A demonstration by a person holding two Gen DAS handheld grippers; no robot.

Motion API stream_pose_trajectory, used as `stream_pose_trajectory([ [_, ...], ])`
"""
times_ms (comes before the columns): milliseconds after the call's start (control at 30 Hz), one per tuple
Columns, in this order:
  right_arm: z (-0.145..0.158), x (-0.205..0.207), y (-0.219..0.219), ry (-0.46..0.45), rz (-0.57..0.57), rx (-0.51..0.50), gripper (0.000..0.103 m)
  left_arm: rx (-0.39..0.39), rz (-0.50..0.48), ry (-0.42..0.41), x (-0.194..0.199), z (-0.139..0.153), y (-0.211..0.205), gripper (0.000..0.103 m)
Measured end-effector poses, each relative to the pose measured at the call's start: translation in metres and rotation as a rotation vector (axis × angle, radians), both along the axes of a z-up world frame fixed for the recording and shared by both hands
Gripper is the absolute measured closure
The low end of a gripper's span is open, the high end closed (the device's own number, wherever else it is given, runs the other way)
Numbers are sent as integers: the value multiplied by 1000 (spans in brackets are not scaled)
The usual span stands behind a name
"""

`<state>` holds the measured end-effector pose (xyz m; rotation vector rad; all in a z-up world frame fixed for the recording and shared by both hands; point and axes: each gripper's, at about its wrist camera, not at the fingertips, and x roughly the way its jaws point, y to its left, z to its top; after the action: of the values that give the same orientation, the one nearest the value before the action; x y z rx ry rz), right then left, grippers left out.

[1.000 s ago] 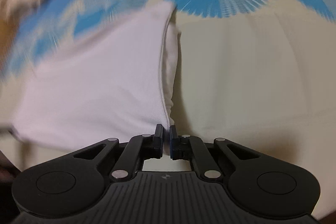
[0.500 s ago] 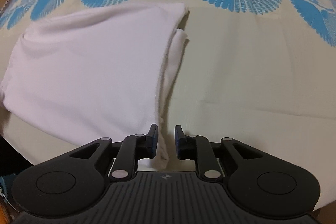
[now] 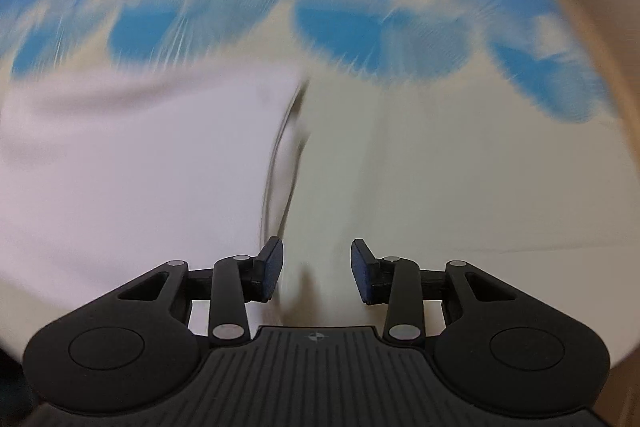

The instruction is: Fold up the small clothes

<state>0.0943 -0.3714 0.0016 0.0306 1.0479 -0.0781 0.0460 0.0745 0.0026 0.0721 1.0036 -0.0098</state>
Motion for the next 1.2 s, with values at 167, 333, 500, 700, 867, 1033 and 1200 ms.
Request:
stream_pose_trajectory([
  [167,44,-53,16,-186,-29,108,56,-92,105,-83,-38,8,-36,18],
  [333,48,-94,48,-283,74,108,49,-108,88,-124,-63,-11,-54,18],
  [500,37,-117,60,-311,99,116,49,-111,79,-158,-65,-44,-49,18],
  [700,20,-121,63,-361,69,57,49,-144,140,-116,-51,-65,-31,18],
  [867,-6,-118,54,-317,-25,81,48,-159,144,-123,-51,-70,-27,18],
  [1033,-13,-116,49,-343,-43,47,48,-154,195,-86,-49,-79,-17,18],
  [1200,-18,-114,44,-331,-70,74,48,-217,290,-48,-46,-86,-2,19],
])
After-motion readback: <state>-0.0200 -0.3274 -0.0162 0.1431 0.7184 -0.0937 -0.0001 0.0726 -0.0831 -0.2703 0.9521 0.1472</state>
